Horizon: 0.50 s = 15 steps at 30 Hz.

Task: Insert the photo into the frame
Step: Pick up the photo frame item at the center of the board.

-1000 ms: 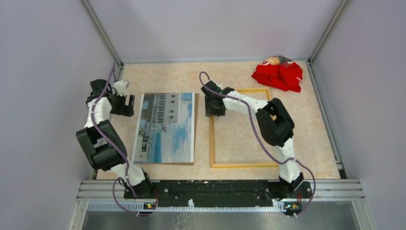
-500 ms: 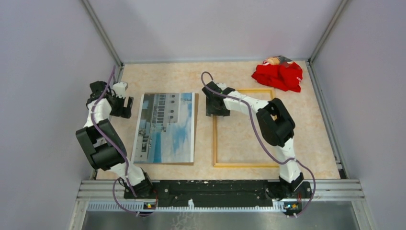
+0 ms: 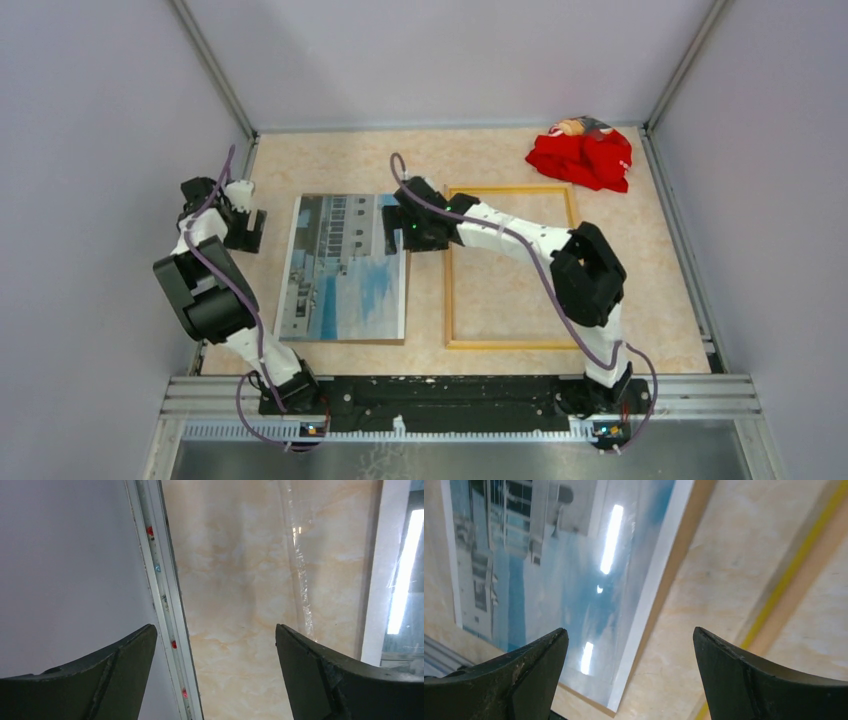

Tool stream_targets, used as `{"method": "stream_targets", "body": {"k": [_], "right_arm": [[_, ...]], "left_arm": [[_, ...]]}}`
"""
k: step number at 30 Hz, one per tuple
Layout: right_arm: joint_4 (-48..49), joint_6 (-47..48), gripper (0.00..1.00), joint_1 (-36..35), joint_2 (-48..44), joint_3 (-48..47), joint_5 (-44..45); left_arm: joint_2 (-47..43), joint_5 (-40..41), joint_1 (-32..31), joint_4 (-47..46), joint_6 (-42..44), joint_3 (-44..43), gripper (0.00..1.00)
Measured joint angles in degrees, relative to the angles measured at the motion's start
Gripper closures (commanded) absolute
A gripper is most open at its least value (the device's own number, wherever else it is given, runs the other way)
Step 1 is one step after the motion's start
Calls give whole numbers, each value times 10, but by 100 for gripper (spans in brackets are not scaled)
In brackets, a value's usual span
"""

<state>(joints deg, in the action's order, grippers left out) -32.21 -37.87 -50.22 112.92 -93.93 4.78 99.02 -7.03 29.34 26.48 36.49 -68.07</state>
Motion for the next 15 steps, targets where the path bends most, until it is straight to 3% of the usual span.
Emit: {"method": "stream_targets", "body": {"k": [5, 15], "right_arm": [[31, -19, 8, -37, 30, 33, -41], [111, -74, 11, -30, 23, 134, -97]], "left_arm": [[3, 4, 2, -19, 3, 24, 9], [12, 17, -23, -78, -1, 74, 10]]}}
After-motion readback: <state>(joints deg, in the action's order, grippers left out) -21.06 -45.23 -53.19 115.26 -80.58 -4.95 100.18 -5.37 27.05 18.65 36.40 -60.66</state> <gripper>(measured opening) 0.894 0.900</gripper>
